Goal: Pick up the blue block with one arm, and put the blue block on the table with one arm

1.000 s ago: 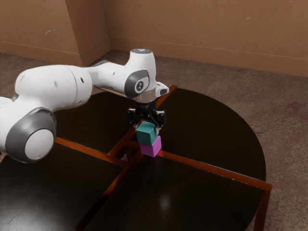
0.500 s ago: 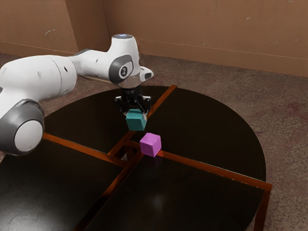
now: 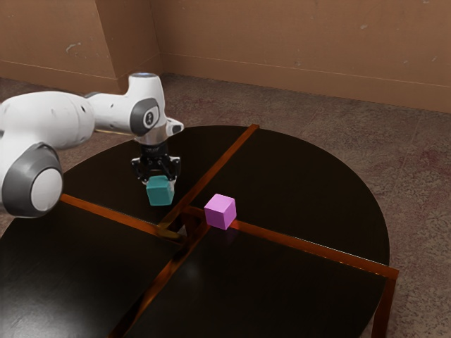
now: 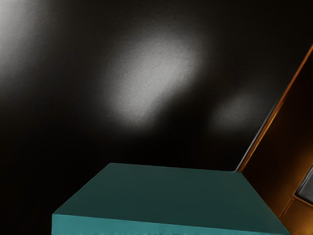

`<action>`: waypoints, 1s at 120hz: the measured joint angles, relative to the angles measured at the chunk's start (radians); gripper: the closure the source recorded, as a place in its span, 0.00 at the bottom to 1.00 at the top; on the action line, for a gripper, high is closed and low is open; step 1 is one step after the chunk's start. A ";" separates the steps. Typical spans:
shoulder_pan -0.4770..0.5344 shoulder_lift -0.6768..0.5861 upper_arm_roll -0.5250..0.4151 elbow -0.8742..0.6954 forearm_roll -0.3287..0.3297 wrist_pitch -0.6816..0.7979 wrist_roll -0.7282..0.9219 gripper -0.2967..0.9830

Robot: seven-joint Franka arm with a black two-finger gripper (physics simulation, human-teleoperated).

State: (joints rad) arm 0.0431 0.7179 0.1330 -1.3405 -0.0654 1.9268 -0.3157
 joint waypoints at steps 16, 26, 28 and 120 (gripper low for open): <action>0.001 0.013 0.000 0.000 0.000 0.002 0.008 0.54; 0.002 0.018 0.000 -0.001 0.000 0.004 0.013 0.54; 0.002 0.019 0.000 -0.001 0.000 0.004 0.013 0.54; -0.078 -0.409 -0.020 0.000 0.013 -0.184 0.069 0.24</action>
State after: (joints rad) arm -0.0347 0.3090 0.1134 -1.3406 -0.0521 1.7432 -0.2464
